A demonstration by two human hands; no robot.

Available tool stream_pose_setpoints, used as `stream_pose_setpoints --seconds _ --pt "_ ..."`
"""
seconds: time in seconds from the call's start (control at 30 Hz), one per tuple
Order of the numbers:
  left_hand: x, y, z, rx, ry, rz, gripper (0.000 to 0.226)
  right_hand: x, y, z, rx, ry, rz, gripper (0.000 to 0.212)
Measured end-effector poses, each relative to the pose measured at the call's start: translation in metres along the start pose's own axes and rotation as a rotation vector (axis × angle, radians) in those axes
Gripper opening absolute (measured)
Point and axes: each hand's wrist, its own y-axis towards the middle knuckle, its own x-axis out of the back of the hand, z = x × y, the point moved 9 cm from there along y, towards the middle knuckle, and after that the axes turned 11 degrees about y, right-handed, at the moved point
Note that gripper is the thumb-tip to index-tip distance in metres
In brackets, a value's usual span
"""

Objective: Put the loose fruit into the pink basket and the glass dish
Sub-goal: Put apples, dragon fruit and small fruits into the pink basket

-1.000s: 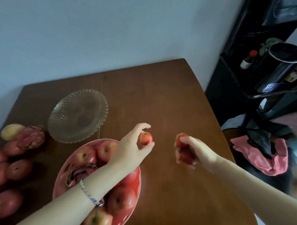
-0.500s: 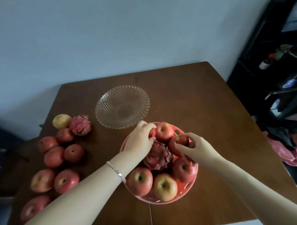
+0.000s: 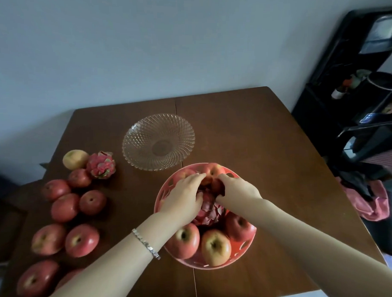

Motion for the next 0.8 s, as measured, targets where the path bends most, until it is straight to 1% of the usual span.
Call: stream_pose_setpoints --seconds 0.07,0.1,0.13,0.2,0.23,0.27,0.3,0.33,0.4,0.43,0.53,0.57,0.6,0.67,0.7,0.73,0.77,0.8 --pt "0.001 -0.003 -0.005 -0.012 -0.007 -0.003 0.053 0.002 -0.003 -0.002 0.001 0.044 0.021 0.065" --pt "0.002 -0.004 -0.007 -0.013 -0.006 -0.015 0.053 0.006 -0.006 -0.005 0.003 0.142 0.017 0.065" --pt "0.004 -0.005 -0.009 -0.011 0.001 -0.027 0.052 0.013 -0.010 -0.010 -0.006 0.298 0.000 0.061" --pt "0.005 -0.007 -0.012 0.011 0.018 -0.047 0.050 0.020 -0.019 -0.027 -0.063 0.653 -0.013 0.044" --pt "0.005 -0.008 -0.012 0.019 0.030 -0.055 0.050 0.019 -0.023 -0.034 -0.087 0.773 -0.003 0.034" --pt "0.005 -0.010 -0.013 0.027 0.037 -0.062 0.049 0.016 -0.027 -0.039 -0.090 0.810 0.019 0.026" --pt "0.005 -0.010 -0.012 0.034 0.041 -0.066 0.049 0.013 -0.030 -0.040 -0.053 0.771 0.025 0.023" --pt "0.004 -0.010 -0.012 0.041 0.045 -0.064 0.049 0.012 -0.033 -0.039 0.029 0.664 -0.002 0.025" --pt "0.002 -0.011 -0.012 0.049 0.054 -0.063 0.050 0.011 -0.041 -0.027 0.222 0.428 -0.113 0.033" --pt "0.002 -0.011 -0.010 0.055 0.057 -0.066 0.050 0.009 -0.043 -0.021 0.303 0.349 -0.160 0.036" --pt "0.000 -0.010 -0.009 0.064 0.067 -0.079 0.051 -0.002 -0.046 -0.013 0.423 0.153 -0.230 0.039" --pt "0.000 -0.010 -0.009 0.064 0.075 -0.086 0.050 -0.006 -0.046 -0.013 0.419 0.102 -0.226 0.042" --pt "0.000 -0.010 -0.009 0.059 0.081 -0.094 0.050 -0.009 -0.045 -0.015 0.392 0.106 -0.194 0.046" --pt "-0.003 -0.011 -0.005 0.064 0.054 -0.079 0.050 -0.009 -0.044 -0.020 0.347 0.179 -0.142 0.054" --pt "-0.003 -0.012 -0.003 0.067 0.022 -0.087 0.049 -0.003 -0.043 -0.021 0.344 0.222 -0.149 0.056" --pt "0.001 -0.013 0.000 0.072 -0.003 -0.137 0.048 0.006 -0.042 -0.024 0.321 0.280 -0.174 0.056" --pt "0.008 -0.016 0.007 0.116 0.017 -0.213 0.047 0.015 -0.039 -0.031 0.270 0.352 -0.211 0.055" --pt "0.013 -0.019 0.018 0.206 0.053 -0.268 0.048 0.024 -0.036 -0.042 0.179 0.418 -0.250 0.056"
